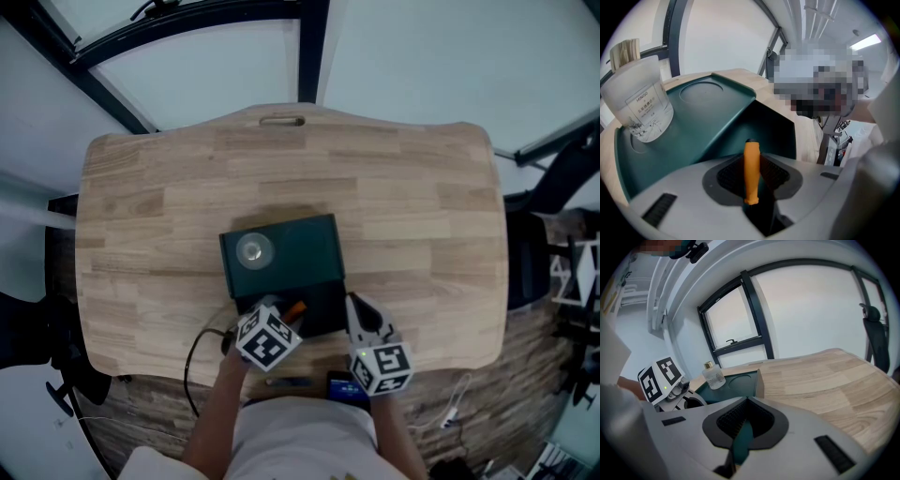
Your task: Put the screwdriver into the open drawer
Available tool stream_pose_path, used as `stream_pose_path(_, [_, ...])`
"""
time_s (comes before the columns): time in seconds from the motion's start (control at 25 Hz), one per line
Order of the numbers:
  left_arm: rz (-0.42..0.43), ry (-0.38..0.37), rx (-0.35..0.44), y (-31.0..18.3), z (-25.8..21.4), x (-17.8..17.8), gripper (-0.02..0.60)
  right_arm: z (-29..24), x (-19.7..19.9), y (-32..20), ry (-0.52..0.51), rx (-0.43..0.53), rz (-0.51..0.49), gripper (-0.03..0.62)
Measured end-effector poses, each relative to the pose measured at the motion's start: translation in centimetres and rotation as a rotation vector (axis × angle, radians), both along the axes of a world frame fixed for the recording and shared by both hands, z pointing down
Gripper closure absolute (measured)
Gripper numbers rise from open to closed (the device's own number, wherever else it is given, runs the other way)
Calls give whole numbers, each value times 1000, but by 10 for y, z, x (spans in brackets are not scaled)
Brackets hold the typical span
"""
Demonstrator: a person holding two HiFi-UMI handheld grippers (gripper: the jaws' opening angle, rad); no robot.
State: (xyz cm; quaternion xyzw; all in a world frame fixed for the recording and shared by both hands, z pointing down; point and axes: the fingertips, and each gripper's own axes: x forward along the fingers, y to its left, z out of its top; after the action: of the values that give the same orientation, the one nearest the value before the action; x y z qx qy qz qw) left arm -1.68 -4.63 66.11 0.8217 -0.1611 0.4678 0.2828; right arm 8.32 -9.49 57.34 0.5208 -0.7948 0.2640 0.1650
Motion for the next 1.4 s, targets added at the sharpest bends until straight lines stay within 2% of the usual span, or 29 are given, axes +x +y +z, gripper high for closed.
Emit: stream_pose_path(1.4, [35, -28, -40, 6, 15, 4, 471, 12, 1, -3, -2, -31, 2, 597])
